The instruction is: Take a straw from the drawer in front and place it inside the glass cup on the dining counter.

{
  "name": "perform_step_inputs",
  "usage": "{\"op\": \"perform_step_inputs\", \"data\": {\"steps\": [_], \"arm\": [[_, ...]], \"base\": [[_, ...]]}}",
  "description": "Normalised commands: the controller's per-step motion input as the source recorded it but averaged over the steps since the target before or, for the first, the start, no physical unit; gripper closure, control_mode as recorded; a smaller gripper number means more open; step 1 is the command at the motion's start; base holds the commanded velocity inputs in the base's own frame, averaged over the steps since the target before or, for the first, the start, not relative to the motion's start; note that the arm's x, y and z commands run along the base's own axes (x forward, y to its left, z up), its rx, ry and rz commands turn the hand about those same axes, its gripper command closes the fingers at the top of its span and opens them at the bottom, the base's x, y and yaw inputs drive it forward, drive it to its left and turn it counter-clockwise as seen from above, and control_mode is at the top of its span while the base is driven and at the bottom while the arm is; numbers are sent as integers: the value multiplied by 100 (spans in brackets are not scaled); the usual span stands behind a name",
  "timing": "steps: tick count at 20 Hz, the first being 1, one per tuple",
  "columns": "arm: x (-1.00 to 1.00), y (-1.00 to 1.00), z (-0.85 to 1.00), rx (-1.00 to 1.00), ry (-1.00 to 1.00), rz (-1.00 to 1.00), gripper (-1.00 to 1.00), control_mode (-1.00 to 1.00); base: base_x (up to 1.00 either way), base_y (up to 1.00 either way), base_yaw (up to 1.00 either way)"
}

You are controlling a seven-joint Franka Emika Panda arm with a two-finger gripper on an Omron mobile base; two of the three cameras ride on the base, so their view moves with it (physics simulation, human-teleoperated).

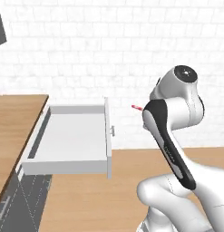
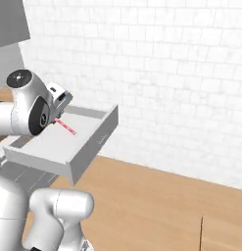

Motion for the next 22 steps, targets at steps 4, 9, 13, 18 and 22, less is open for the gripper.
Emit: {"op": "perform_step_inputs", "data": {"steps": [4,9,13,18,22], "arm": [[0,0,0,0,0,0,100,100],[0,0,0,0,0,0,100,100],[0,0,0,0,0,0,100,100],[0,0,0,0,0,0,100,100],[0,0,0,0,0,0,100,100]], "base": [[0,-50,-73],[0,-40,-69],[10,20,-33],[56,62,-1],[97,45,0]]}}
